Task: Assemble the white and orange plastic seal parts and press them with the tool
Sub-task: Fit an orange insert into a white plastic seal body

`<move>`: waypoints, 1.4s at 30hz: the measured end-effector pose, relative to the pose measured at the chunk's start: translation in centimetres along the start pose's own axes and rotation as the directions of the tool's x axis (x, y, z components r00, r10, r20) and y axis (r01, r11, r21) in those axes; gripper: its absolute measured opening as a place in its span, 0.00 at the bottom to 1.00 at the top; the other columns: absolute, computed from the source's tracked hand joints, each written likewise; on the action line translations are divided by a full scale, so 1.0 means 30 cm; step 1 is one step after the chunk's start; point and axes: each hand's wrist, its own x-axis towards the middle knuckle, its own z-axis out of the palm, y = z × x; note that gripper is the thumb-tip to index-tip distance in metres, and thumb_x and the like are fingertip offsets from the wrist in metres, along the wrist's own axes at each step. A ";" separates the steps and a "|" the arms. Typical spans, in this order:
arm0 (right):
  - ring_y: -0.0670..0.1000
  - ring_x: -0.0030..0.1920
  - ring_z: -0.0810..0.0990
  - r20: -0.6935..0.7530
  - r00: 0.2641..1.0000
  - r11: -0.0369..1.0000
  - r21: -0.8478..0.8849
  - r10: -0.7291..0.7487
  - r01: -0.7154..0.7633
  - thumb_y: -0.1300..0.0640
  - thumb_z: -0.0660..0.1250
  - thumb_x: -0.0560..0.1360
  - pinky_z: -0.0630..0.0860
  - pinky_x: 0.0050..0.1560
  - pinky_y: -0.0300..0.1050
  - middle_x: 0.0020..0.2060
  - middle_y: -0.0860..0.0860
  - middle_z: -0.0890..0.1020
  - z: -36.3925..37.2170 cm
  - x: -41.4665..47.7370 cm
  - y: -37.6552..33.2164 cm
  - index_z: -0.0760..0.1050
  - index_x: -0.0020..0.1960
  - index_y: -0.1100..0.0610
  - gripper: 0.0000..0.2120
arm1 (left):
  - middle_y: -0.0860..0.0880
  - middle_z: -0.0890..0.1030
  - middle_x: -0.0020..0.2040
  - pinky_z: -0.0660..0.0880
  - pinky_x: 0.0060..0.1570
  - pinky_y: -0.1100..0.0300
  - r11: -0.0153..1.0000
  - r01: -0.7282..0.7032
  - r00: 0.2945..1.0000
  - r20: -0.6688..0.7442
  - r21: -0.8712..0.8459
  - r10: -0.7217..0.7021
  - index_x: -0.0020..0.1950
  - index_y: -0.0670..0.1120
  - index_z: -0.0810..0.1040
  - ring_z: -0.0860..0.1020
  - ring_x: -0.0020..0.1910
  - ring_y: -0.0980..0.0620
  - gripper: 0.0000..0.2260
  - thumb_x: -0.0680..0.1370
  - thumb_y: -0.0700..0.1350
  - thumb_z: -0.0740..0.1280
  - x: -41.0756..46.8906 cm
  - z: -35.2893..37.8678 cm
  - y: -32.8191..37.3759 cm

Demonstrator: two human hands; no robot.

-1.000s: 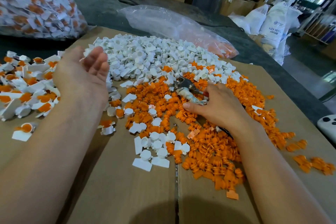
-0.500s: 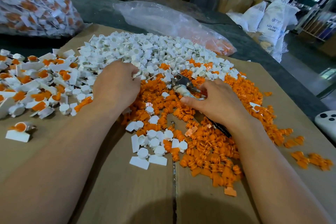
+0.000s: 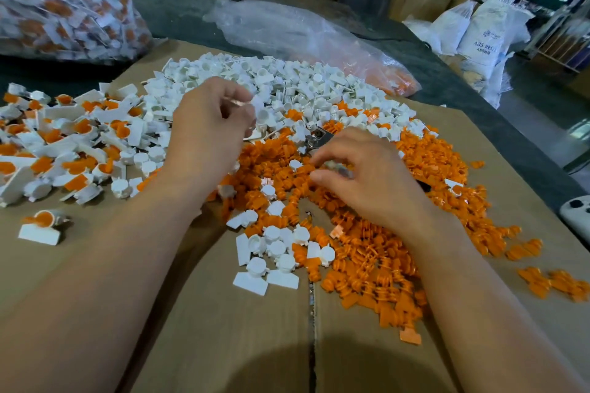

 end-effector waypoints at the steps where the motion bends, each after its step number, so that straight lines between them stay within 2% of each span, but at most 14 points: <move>1: 0.46 0.50 0.72 0.062 0.997 0.999 -0.011 -0.036 0.037 0.54 0.69 0.72 0.66 0.50 0.39 0.46 0.48 0.76 0.010 0.000 -0.006 0.80 0.51 0.55 0.09 | 0.50 0.77 0.38 0.77 0.36 0.64 0.986 0.054 0.997 0.054 -0.160 -0.046 0.53 0.51 0.75 0.77 0.33 0.62 0.09 0.79 0.38 0.62 -0.007 -0.003 0.010; 2: 0.46 0.50 0.71 0.110 0.992 0.997 -0.031 -0.060 0.064 0.54 0.70 0.72 0.65 0.50 0.39 0.46 0.48 0.75 0.018 0.001 -0.007 0.80 0.51 0.55 0.09 | 0.49 0.76 0.38 0.77 0.35 0.66 0.955 0.114 0.990 0.116 -0.276 -0.084 0.55 0.52 0.75 0.77 0.31 0.63 0.12 0.79 0.36 0.61 -0.012 -0.007 0.017; 4: 0.45 0.49 0.69 0.168 0.983 0.994 -0.070 -0.076 0.089 0.53 0.70 0.72 0.63 0.51 0.39 0.44 0.46 0.73 0.031 0.003 -0.006 0.79 0.53 0.53 0.10 | 0.49 0.76 0.38 0.76 0.33 0.68 0.911 0.196 0.967 0.225 -0.362 -0.119 0.53 0.53 0.78 0.76 0.30 0.62 0.15 0.79 0.34 0.60 -0.018 -0.012 0.027; 8: 0.48 0.49 0.70 0.172 0.980 0.986 -0.116 -0.096 0.117 0.52 0.70 0.71 0.63 0.54 0.44 0.43 0.46 0.72 0.044 0.008 -0.007 0.79 0.54 0.53 0.12 | 0.49 0.78 0.33 0.75 0.30 0.66 0.888 0.258 0.929 0.349 -0.380 -0.121 0.47 0.49 0.80 0.76 0.28 0.58 0.13 0.78 0.33 0.61 -0.029 -0.007 0.040; 14: 0.50 0.53 0.71 0.155 0.976 0.971 -0.163 -0.151 0.176 0.54 0.67 0.74 0.59 0.52 0.42 0.46 0.48 0.74 0.054 0.007 0.001 0.76 0.53 0.55 0.10 | 0.48 0.82 0.30 0.76 0.28 0.66 0.827 0.350 0.887 0.439 -0.440 -0.141 0.43 0.44 0.74 0.79 0.28 0.55 0.06 0.76 0.33 0.64 -0.040 0.005 0.044; 17: 0.46 0.45 0.72 0.053 0.992 0.992 0.057 -0.117 0.114 0.59 0.66 0.75 0.65 0.46 0.37 0.42 0.46 0.73 0.031 0.006 0.002 0.75 0.51 0.58 0.06 | 0.47 0.83 0.31 0.77 0.28 0.65 0.804 0.368 0.871 0.476 -0.468 -0.122 0.43 0.44 0.74 0.81 0.29 0.54 0.06 0.75 0.33 0.64 -0.040 0.002 0.040; 19: 0.41 0.42 0.74 -0.060 0.997 0.969 0.240 -0.052 0.065 0.61 0.64 0.75 0.68 0.44 0.31 0.41 0.43 0.75 0.009 0.004 0.004 0.74 0.49 0.54 0.03 | 0.47 0.83 0.31 0.77 0.28 0.66 0.795 0.367 0.864 0.494 -0.483 -0.099 0.44 0.44 0.75 0.81 0.29 0.54 0.06 0.75 0.33 0.64 -0.041 -0.003 0.041; 20: 0.40 0.44 0.76 -0.103 0.995 0.944 0.326 -0.009 0.043 0.61 0.64 0.76 0.70 0.46 0.31 0.42 0.42 0.76 0.001 0.002 0.003 0.72 0.47 0.50 0.06 | 0.47 0.83 0.32 0.77 0.28 0.65 0.794 0.363 0.861 0.501 -0.488 -0.086 0.45 0.44 0.75 0.81 0.30 0.54 0.06 0.74 0.33 0.64 -0.041 -0.004 0.041; 23: 0.48 0.48 0.80 -0.160 0.983 0.857 0.516 0.094 0.003 0.63 0.63 0.76 0.76 0.51 0.46 0.43 0.44 0.78 -0.008 0.001 0.000 0.68 0.44 0.45 0.13 | 0.46 0.83 0.32 0.77 0.28 0.65 0.784 0.361 0.849 0.525 -0.506 -0.053 0.43 0.44 0.75 0.82 0.30 0.53 0.06 0.72 0.33 0.65 -0.046 -0.004 0.041; 25: 0.49 0.46 0.80 -0.194 0.974 0.828 0.561 0.118 0.012 0.65 0.65 0.74 0.77 0.51 0.50 0.41 0.43 0.78 -0.007 0.002 -0.005 0.70 0.43 0.45 0.14 | 0.45 0.83 0.32 0.78 0.29 0.64 0.776 0.363 0.840 0.541 -0.516 -0.033 0.41 0.44 0.75 0.82 0.31 0.52 0.05 0.68 0.36 0.67 -0.050 -0.001 0.041; 28: 0.44 0.43 0.79 -0.218 0.968 0.797 0.603 0.120 0.037 0.67 0.67 0.72 0.78 0.47 0.40 0.40 0.42 0.78 -0.004 0.002 -0.010 0.72 0.44 0.45 0.16 | 0.46 0.83 0.33 0.79 0.31 0.64 0.780 0.361 0.825 0.565 -0.512 -0.012 0.41 0.44 0.75 0.82 0.32 0.52 0.07 0.65 0.38 0.67 -0.053 0.001 0.038; 30: 0.44 0.42 0.79 -0.240 0.965 0.797 0.600 0.104 0.064 0.67 0.68 0.71 0.78 0.45 0.40 0.40 0.43 0.79 -0.009 -0.001 -0.015 0.74 0.44 0.45 0.16 | 0.46 0.83 0.33 0.79 0.31 0.64 0.787 0.359 0.821 0.570 -0.502 -0.010 0.41 0.43 0.75 0.82 0.32 0.52 0.06 0.66 0.38 0.67 -0.055 0.002 0.038; 35: 0.39 0.40 0.79 -0.234 0.968 0.768 0.634 0.085 0.086 0.68 0.69 0.70 0.76 0.43 0.34 0.37 0.40 0.80 -0.012 -0.005 -0.020 0.76 0.44 0.46 0.16 | 0.47 0.82 0.30 0.78 0.28 0.63 0.860 0.276 0.883 0.466 -0.428 -0.052 0.40 0.43 0.75 0.80 0.28 0.52 0.06 0.73 0.32 0.67 -0.063 0.010 0.048; 42: 0.39 0.36 0.79 -0.234 0.971 0.741 0.661 0.056 0.117 0.67 0.72 0.68 0.74 0.39 0.31 0.33 0.40 0.81 0.002 -0.009 -0.036 0.76 0.40 0.48 0.14 | 0.49 0.81 0.28 0.77 0.26 0.65 0.909 0.214 0.920 0.386 -0.357 -0.065 0.38 0.43 0.75 0.79 0.25 0.53 0.07 0.72 0.33 0.69 -0.072 0.016 0.058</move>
